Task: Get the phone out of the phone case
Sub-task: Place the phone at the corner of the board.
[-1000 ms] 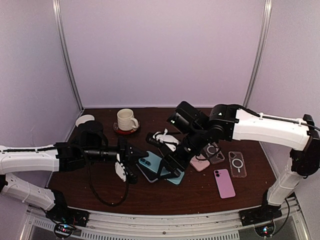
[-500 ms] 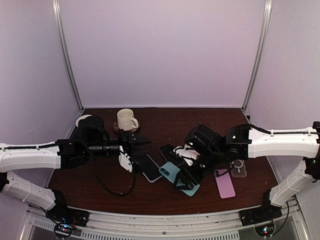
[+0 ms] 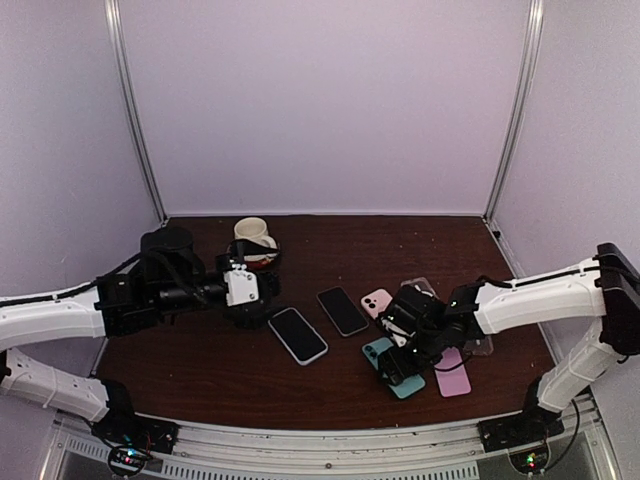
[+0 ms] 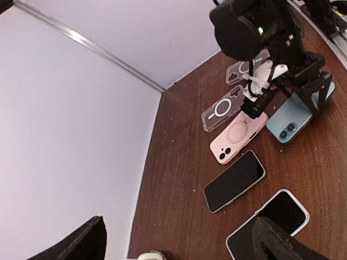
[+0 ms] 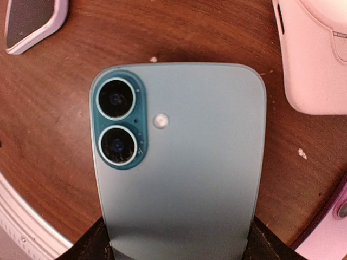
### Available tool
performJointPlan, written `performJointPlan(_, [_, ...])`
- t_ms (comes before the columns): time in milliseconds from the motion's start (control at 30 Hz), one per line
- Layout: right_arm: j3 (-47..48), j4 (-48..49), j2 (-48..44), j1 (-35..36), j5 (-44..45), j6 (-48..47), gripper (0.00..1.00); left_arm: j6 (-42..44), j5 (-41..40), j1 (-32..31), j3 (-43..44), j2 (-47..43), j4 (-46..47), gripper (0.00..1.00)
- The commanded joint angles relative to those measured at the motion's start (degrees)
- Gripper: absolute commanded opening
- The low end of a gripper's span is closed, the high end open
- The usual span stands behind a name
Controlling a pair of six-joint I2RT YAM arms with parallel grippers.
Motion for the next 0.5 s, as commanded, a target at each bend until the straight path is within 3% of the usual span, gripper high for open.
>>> performJointPlan(0, [0.3, 3.3, 4.1, -2.2, 2.6, 0.2, 0.56, -23.8, -9.3, 0.0, 1.8, -3.4, -3.0, 0.98])
performJointPlan(100, [1.1, 3.1, 5.5, -3.2, 3.9, -0.1, 0.57, -37.2, -15.7, 0.0, 4.6, -3.5, -10.5, 0.98])
performJointPlan(233, [1.6, 2.7, 7.1, -3.4, 5.7, -0.7, 0.66, -50.2, -22.5, 0.0, 9.9, -1.5, -21.5, 0.98])
performJointPlan(333, [0.6, 2.9, 7.5, -3.4, 6.2, -0.6, 0.77, -56.4, -24.6, 0.0, 12.6, 0.2, -27.4, 0.97])
performJointPlan(467, [-0.4, 3.1, 7.2, -3.4, 6.5, -0.7, 0.83, -62.9, -26.2, 0.0, 14.2, 1.5, -31.8, 0.98])
